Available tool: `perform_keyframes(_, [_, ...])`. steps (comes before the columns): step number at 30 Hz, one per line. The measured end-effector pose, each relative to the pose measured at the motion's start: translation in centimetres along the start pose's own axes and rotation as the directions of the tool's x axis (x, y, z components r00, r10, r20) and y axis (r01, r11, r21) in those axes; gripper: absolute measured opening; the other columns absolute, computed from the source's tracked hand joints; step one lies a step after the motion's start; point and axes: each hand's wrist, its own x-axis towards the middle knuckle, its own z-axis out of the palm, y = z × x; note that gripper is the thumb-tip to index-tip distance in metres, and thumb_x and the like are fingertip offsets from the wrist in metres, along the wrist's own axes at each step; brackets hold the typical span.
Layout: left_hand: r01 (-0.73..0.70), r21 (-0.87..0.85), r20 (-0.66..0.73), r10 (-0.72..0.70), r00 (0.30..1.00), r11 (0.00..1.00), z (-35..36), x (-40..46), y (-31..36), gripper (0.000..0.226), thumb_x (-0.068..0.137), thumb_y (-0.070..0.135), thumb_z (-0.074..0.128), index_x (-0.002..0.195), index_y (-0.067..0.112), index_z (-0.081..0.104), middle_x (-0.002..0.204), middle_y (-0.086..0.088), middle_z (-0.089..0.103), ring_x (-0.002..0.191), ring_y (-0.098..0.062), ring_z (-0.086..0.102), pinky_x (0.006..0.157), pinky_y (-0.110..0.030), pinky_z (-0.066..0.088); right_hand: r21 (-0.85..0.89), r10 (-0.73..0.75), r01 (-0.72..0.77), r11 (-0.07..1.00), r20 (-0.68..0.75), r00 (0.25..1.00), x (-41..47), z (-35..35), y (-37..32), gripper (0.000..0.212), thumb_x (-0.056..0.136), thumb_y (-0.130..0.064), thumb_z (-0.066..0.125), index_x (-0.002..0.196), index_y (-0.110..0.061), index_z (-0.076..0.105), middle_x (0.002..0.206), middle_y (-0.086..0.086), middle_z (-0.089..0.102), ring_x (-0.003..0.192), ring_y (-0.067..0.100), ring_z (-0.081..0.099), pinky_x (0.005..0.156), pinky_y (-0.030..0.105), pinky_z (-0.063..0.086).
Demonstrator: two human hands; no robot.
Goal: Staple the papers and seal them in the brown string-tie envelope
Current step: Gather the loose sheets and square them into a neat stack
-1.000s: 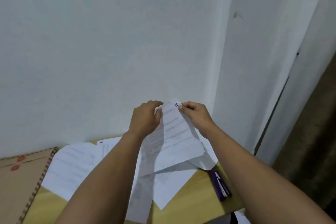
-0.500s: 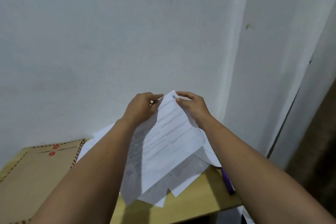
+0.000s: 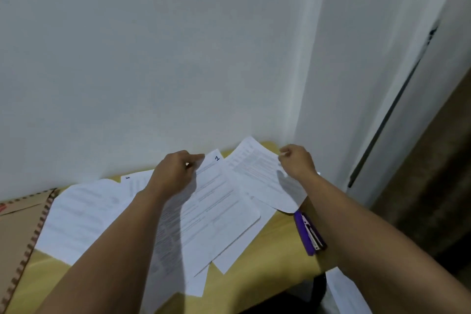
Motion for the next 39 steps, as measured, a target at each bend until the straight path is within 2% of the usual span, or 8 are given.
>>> perform_keyframes(4, [0.006,-0.025,0.021,-0.006,1.000,1.000,2.1,1.4,-1.3,0.028,0.100,0.016,0.058,0.118,0.028,0.076,0.088,0.001,0.066,0.087,-0.025,0.063,0.080,-0.043,0.054,-0.066,0.313,-0.326,0.943,-0.157,0.937,2.5,-1.4,5.2,0.051,0.096,-0.020,0.062,0.146,-0.022,0.052,0.148,0.017,0.046,0.129,0.041,0.050,0.109,0.053,0.046])
perform_keyframes(10, [0.015,-0.043,0.018,-0.014,1.000,0.999,3.5,2.0,-1.7,0.026,0.101,0.021,0.060,0.120,0.029,0.075,0.089,0.005,0.066,0.084,-0.021,0.063,0.076,-0.039,0.053,0.079,0.431,-0.424,0.902,-0.200,0.880,2.3,-1.3,8.3,0.048,0.086,0.005,0.067,0.134,-0.003,0.063,0.125,0.018,0.067,0.111,0.039,0.065,0.086,0.033,0.049])
perform_keyframes(14, [0.014,-0.048,0.013,-0.013,1.000,0.999,2.9,1.6,-1.0,0.027,0.101,0.019,0.059,0.121,0.029,0.075,0.087,0.005,0.066,0.085,-0.022,0.062,0.075,-0.038,0.052,0.208,0.344,-0.288,0.935,-0.330,0.879,1.5,-1.3,6.8,0.030,0.092,-0.002,0.066,0.119,-0.014,0.073,0.120,0.009,0.075,0.100,0.031,0.069,0.083,0.033,0.053])
perform_keyframes(18, [-0.017,-0.040,-0.026,0.016,1.000,0.999,1.0,1.4,0.5,0.033,0.100,0.012,0.057,0.122,0.029,0.074,0.088,0.005,0.065,0.086,-0.023,0.062,0.078,-0.039,0.053,0.294,0.204,-0.088,0.952,-0.393,0.897,0.4,-2.2,2.5,0.034,0.093,-0.009,0.072,0.126,-0.015,0.070,0.110,0.006,0.074,0.090,0.024,0.066,0.078,0.031,0.052])
perform_keyframes(23, [-0.093,-0.030,-0.120,0.088,0.989,0.995,-2.6,1.3,3.4,0.039,0.097,0.007,0.058,0.124,0.031,0.073,0.087,0.009,0.064,0.083,-0.019,0.062,0.077,-0.042,0.055,0.394,-0.022,0.159,0.905,-0.330,0.944,-1.3,-3.7,-4.4,0.015,0.093,-0.013,0.077,0.108,-0.013,0.081,0.089,-0.011,0.072,0.091,0.013,0.069,0.079,0.018,0.052])
perform_keyframes(27, [-0.159,-0.027,-0.180,0.152,0.972,0.987,-6.2,0.9,6.2,0.040,0.095,0.007,0.059,0.122,0.032,0.074,0.088,0.008,0.064,0.084,-0.018,0.062,0.077,-0.041,0.055,0.461,-0.247,0.301,0.835,-0.174,0.953,-3.2,-4.7,-9.9,0.008,0.094,-0.014,0.076,0.096,-0.017,0.084,0.093,-0.009,0.079,0.091,0.005,0.073,0.077,0.011,0.052])
perform_keyframes(32, [-0.192,-0.002,-0.248,0.186,0.951,0.981,-10.2,0.0,8.1,0.044,0.092,0.002,0.057,0.122,0.030,0.075,0.084,0.013,0.061,0.080,-0.016,0.060,0.076,-0.037,0.052,0.544,-0.384,0.326,0.773,-0.009,0.923,-6.0,-5.4,-15.2,0.016,0.094,-0.017,0.077,0.107,-0.010,0.081,0.093,-0.009,0.076,0.072,-0.008,0.066,0.062,0.008,0.045])
perform_keyframes(39, [-0.221,0.028,-0.320,0.219,0.922,0.975,-12.9,-1.3,9.5,0.042,0.093,0.002,0.058,0.123,0.027,0.074,0.085,0.010,0.062,0.077,-0.018,0.060,0.072,-0.033,0.049,0.708,-0.360,0.119,0.696,0.202,0.911,-8.6,-4.0,-17.8,0.019,0.092,-0.022,0.080,0.110,-0.015,0.082,0.113,0.005,0.081,0.101,0.022,0.074,0.092,0.038,0.057])
